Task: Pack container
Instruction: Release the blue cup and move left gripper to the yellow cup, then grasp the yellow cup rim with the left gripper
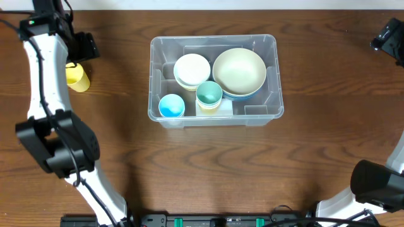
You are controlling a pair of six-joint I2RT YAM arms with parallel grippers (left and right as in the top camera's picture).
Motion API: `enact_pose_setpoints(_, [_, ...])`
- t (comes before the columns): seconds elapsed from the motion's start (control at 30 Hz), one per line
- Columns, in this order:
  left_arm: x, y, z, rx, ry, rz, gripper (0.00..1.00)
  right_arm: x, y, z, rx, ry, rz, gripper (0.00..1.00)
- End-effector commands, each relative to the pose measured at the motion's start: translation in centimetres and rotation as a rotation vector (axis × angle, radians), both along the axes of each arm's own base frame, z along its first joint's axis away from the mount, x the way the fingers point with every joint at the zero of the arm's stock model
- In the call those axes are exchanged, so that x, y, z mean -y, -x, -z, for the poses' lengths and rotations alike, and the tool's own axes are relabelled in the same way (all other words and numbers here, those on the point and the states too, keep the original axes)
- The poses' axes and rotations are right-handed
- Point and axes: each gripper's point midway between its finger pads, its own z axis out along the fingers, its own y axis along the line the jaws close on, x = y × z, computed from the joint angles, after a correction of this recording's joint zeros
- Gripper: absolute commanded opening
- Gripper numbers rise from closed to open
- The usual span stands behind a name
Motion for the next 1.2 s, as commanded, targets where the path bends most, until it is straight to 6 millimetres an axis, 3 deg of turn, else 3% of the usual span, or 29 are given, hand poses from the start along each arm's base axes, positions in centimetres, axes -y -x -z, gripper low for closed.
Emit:
enact_pose_setpoints(0.0, [-0.4,-0.6,1.8,-0.031,-0.028,0.075,0.88,0.2,0.5,-1.1,0.031,0.008,0.019,0.99])
enact_pose_setpoints(0.33, [-0.7,-1.1,6.7,-0.118,-0.020,0.122,0.88,0.2,0.5,-1.1,0.031,0.008,0.019,0.99])
enact_pose_setpoints(0.53, [-0.5,-0.6,9.4,-0.179,0.001,0.124,0.83,0.2,0.5,-1.1,0.031,0.008,0.019,0.99])
enact_pose_setpoints(0.67, [-0.3,0.3,11.1,-0.237,0.021,0.125,0.66,0.2,0.5,-1.1,0.031,0.008,0.019,0.99])
enact_pose_setpoints(0.93, [0.1,1.8,12.0,-0.300,0.048,0.107,0.12,0.2,0.5,-1.1,0.031,0.008,0.019,0.99])
enact_pose_setpoints(1.0, [0.3,2.2,12.0,-0.317,0.058,0.089,0.06,0.2,0.5,-1.1,0.031,0.008,0.019,0.99])
enact_pose_setpoints(1.17, [0.8,3.9,12.1,-0.374,0.092,0.024,0.06,0.2,0.5,-1.1,0.031,0.008,0.019,0.99])
